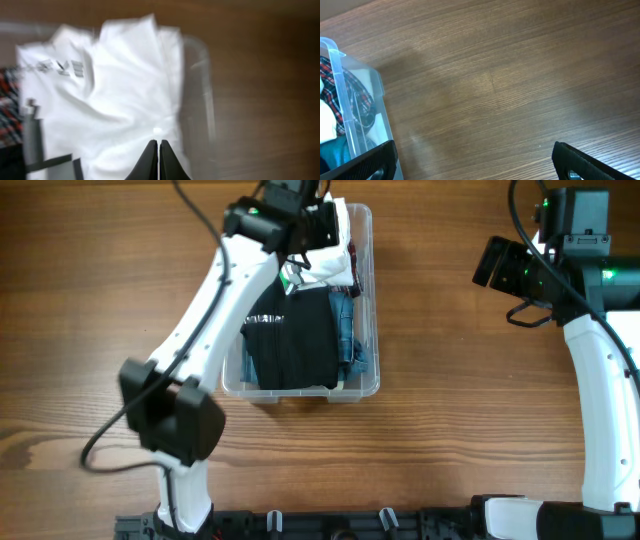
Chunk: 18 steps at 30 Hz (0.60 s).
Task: Pack container
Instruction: 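Press and tuck the T-shirt into the container with the left gripper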
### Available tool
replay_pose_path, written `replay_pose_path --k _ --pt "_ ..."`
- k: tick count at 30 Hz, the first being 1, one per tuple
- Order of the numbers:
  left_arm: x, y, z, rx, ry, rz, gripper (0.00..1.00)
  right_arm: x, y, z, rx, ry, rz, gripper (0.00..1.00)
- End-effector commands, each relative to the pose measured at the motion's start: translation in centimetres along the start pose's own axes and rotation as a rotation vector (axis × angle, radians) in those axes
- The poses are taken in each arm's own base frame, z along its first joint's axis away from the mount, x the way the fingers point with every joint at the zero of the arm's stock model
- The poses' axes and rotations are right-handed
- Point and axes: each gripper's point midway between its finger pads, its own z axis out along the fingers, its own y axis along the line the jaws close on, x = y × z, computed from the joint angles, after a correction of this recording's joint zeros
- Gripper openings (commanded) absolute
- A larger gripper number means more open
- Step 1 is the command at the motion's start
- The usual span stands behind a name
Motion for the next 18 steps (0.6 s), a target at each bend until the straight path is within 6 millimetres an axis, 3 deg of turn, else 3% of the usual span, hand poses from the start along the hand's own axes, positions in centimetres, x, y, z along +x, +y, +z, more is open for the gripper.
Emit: replay_pose_path --k 1,8,18 --pt "2.7 1.1 3.1 -0.036 0.116 0.018 0.04 -0.3 -0.2 0.0 0.012 -0.008 -0.008 1.00" --pt "8.1 4.0 6.7 -0.137 0.323 0.008 0.04 -0.3 -0.2 0.0 0.013 -0.008 -0.008 1.00" --pt "11.4 6.0 8.7 -0.204 0.441 0.001 0.04 -0.2 -0.2 0.0 0.013 -0.008 -0.008 1.00"
